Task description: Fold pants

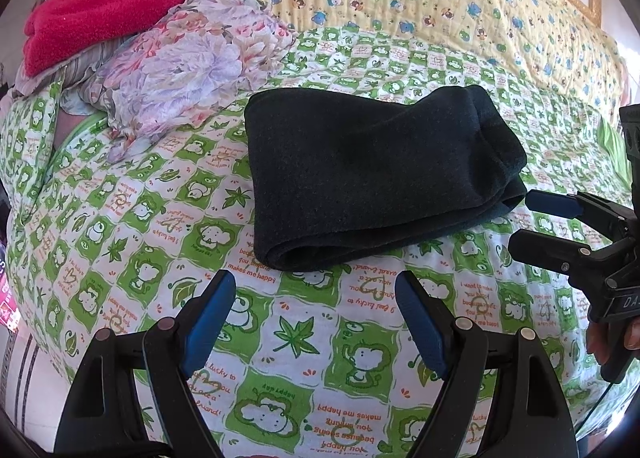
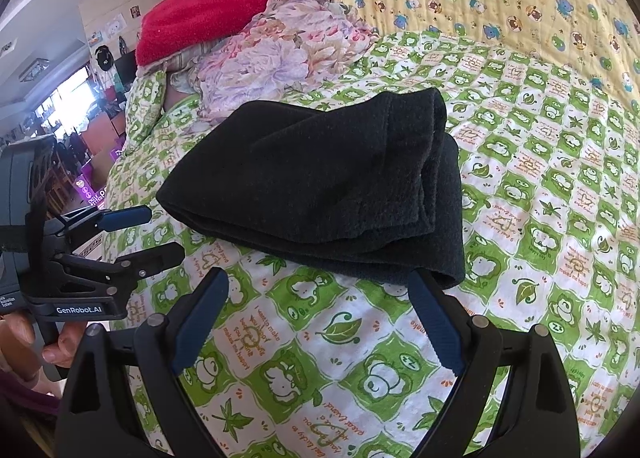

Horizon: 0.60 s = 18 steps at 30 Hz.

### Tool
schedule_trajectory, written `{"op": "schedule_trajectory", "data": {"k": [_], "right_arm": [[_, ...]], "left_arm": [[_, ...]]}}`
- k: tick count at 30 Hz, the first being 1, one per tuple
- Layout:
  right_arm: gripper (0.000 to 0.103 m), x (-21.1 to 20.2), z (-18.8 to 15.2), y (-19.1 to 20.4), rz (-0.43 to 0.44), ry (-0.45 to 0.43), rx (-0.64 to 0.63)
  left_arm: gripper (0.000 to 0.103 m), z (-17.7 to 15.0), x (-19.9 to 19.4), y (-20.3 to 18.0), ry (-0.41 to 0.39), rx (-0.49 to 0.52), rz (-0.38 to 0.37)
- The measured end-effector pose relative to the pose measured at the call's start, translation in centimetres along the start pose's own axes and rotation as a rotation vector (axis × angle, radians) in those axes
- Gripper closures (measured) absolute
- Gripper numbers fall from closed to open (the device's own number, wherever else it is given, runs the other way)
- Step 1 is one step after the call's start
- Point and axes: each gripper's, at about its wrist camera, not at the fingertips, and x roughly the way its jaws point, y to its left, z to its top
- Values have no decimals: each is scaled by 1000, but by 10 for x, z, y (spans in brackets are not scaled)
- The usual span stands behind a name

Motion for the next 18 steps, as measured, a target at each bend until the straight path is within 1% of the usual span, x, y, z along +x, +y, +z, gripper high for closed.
{"op": "schedule_trajectory", "data": {"k": [12,16,18], "right_arm": [[12,-3,0,-2,-4,-7,4],[12,-4,1,-2,-7,-13,3],[12,-5,2,-3,-5,-16,4]], "left_arm": [[21,2,0,-1,-1,4,0],[21,3,-2,0,-13,-3,4],[21,5,-5,2,-31,-9,5]]}}
